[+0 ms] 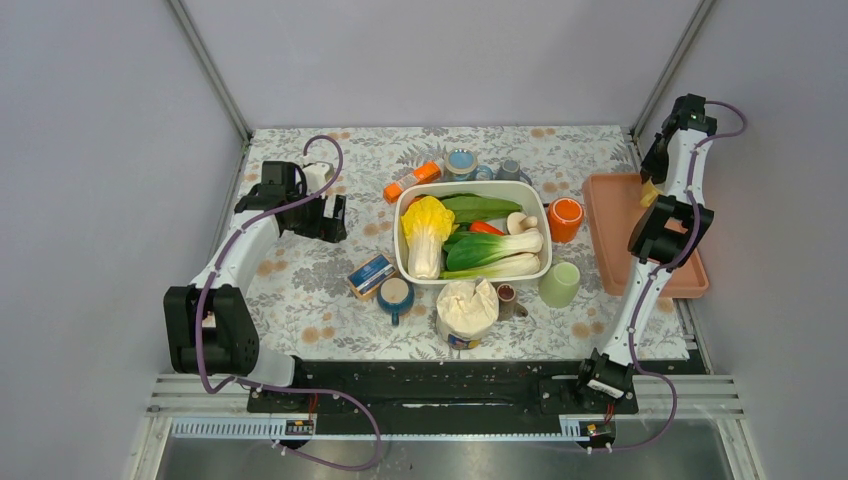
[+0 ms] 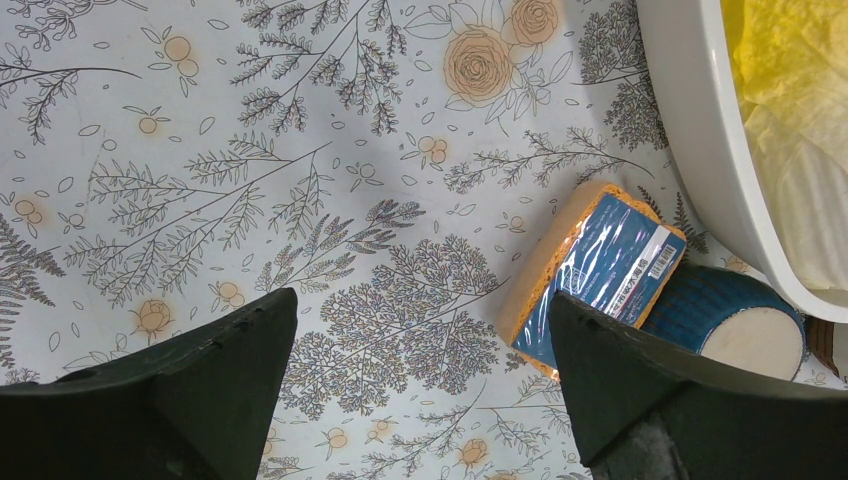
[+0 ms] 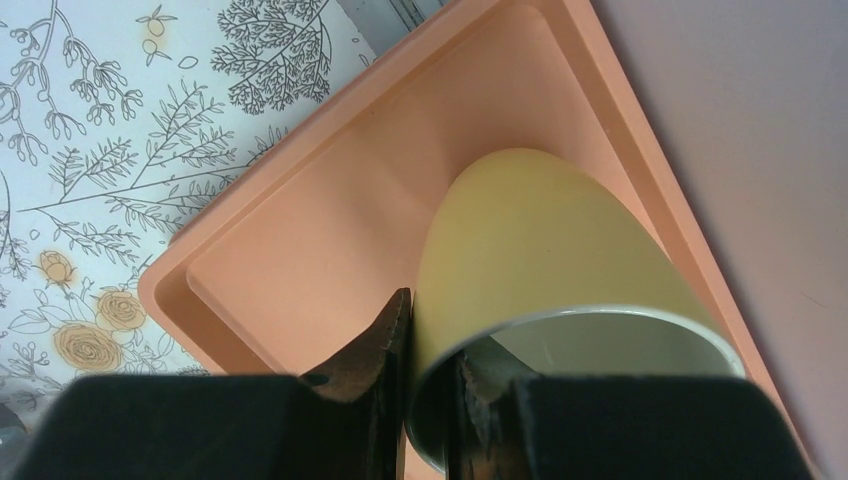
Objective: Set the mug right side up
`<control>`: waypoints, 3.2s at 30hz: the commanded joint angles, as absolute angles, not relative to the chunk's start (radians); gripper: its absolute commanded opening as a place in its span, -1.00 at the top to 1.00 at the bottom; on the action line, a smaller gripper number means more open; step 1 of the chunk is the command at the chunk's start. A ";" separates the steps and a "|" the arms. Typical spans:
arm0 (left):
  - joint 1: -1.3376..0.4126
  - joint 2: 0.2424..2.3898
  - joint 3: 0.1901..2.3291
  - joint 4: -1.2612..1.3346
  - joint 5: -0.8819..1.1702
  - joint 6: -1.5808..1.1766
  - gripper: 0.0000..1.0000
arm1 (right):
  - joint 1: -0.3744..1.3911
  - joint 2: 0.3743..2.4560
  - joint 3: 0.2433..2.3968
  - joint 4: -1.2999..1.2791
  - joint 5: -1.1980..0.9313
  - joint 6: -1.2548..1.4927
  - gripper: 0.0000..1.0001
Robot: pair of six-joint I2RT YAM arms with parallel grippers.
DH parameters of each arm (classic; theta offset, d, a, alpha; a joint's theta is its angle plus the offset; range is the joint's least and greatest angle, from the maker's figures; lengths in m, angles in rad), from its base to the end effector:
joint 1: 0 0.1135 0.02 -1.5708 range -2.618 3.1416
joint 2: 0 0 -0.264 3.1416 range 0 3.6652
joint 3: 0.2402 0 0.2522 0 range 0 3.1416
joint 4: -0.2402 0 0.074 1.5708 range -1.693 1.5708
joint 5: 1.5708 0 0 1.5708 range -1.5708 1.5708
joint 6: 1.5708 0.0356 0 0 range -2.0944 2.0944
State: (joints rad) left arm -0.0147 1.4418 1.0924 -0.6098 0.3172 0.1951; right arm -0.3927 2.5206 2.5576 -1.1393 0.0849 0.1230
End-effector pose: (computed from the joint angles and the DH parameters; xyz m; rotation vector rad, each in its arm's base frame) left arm 0.2985 -0.0155 0.2595 0.3854 2.4608 -0.3255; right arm 0.4855 -0.2044 0.2384 0.7101 2.5862 -0.1989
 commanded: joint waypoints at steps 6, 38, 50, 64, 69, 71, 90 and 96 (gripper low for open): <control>-0.009 1.442 1.102 -0.595 0.314 0.218 -0.98 | -0.390 2.519 2.566 -1.083 0.102 0.155 0.95; -0.010 1.445 1.102 -0.598 0.347 0.218 -0.98 | -0.343 2.130 2.276 -1.053 0.067 0.136 -0.99; -0.085 1.333 1.062 -0.692 0.405 0.361 -0.83 | -0.161 1.710 1.796 -0.812 0.073 0.128 -0.99; -0.673 1.169 0.905 -0.880 0.234 0.462 -0.79 | 0.060 1.331 1.267 -0.632 0.033 0.172 -0.99; -0.873 1.176 0.856 -0.837 0.186 0.508 -0.58 | 0.066 1.245 1.171 -0.618 0.003 0.169 -0.99; -0.956 1.161 0.848 -0.823 0.190 0.565 -0.56 | 0.067 1.206 1.137 -0.607 -0.030 0.166 -0.99; -1.090 1.257 0.722 -0.691 0.053 1.508 -0.36 | 0.069 1.138 1.055 -0.575 -0.119 0.151 -0.99; -1.088 1.299 0.659 -0.588 -0.066 1.584 -0.07 | 0.069 1.141 1.049 -0.562 -0.161 0.154 -0.99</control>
